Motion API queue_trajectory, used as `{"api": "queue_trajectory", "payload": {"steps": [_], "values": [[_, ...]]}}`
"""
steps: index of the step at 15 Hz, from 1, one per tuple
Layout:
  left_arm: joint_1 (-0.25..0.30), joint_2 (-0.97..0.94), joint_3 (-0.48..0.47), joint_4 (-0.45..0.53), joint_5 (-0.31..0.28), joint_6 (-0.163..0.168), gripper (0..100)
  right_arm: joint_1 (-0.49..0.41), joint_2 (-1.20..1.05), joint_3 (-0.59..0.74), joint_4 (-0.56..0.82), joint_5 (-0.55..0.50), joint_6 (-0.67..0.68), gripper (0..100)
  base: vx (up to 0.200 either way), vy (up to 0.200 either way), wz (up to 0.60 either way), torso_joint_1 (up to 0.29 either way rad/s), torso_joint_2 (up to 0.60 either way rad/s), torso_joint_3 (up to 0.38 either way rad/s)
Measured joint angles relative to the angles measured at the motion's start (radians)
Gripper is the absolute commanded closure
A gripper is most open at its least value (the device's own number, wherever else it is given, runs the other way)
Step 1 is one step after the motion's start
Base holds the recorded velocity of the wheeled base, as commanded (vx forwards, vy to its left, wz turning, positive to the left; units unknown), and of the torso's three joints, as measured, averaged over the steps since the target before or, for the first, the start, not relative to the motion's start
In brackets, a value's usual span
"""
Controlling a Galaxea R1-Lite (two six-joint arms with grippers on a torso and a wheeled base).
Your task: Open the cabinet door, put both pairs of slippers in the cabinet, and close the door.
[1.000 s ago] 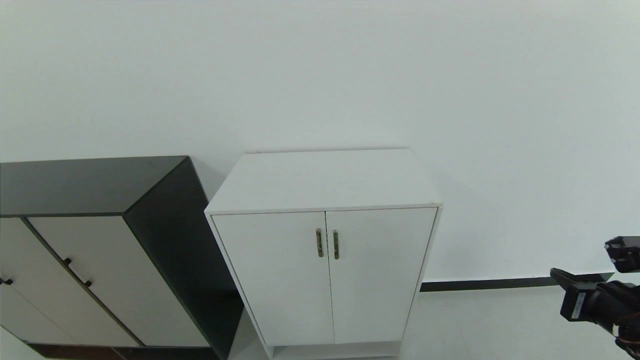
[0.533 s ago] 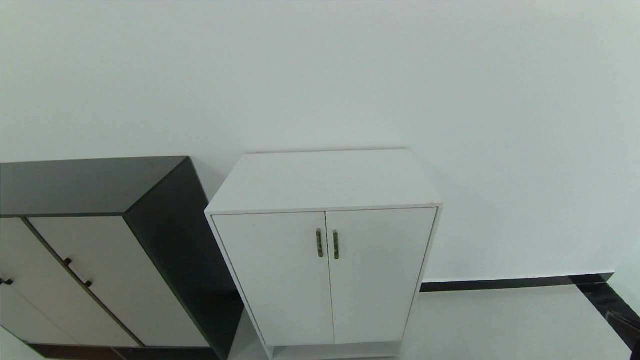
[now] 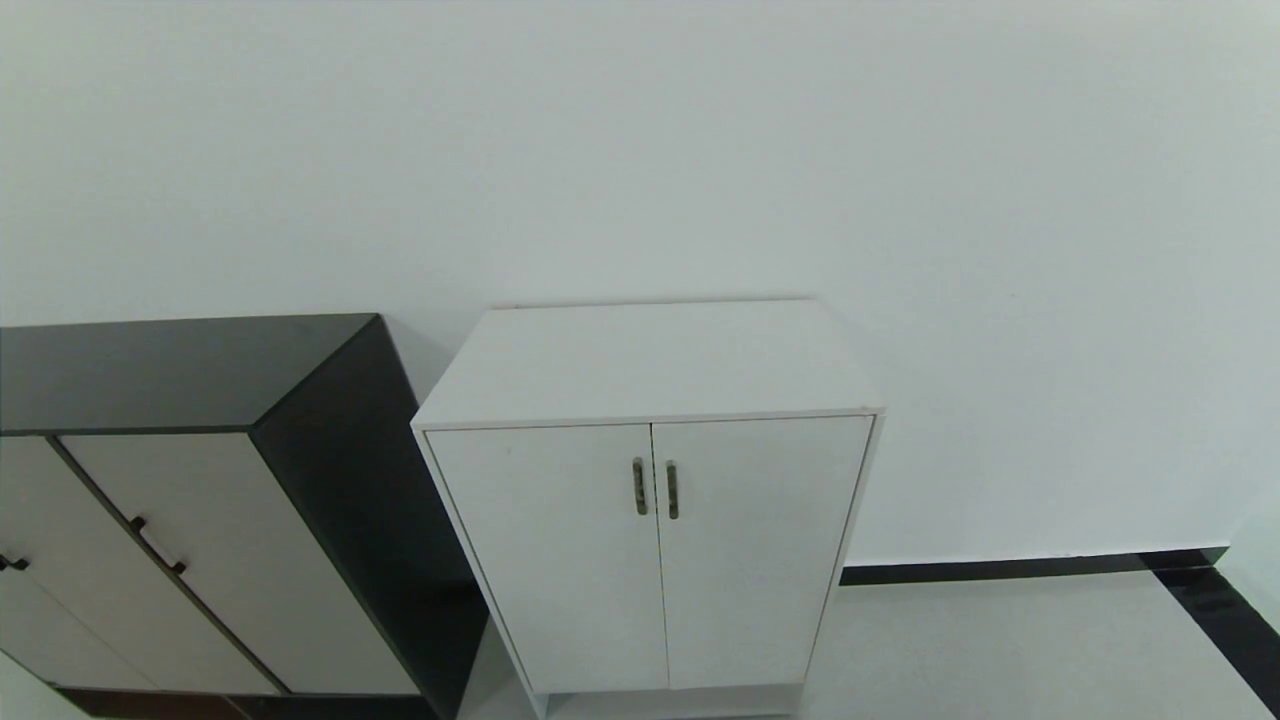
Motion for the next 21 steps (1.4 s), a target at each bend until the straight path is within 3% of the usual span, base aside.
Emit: {"api": "queue_trajectory", "payload": {"steps": [4, 13, 19, 21], "values": [[0.000, 0.000, 0.000, 0.000, 0.000, 0.000, 100, 0.020, -0.137, -0.006, 0.014, -0.001, -0.045, 100, 0.000, 0.000, 0.00, 0.000, 0.00, 0.000], [0.001, 0.000, 0.000, 0.000, 0.001, 0.000, 100, 0.195, -0.175, -0.010, 0.024, -0.054, -0.074, 100, 0.000, 0.000, 0.00, 0.000, 0.00, 0.000], [0.000, 0.000, 0.000, 0.000, 0.003, -0.004, 100, 0.083, -0.224, -0.011, 0.030, -0.049, -0.065, 100, 0.000, 0.000, 0.00, 0.000, 0.00, 0.000], [0.000, 0.000, 0.000, 0.000, 0.005, -0.010, 100, 0.066, -0.250, -0.007, 0.029, -0.055, 0.020, 100, 0.000, 0.000, 0.00, 0.000, 0.00, 0.000]]}}
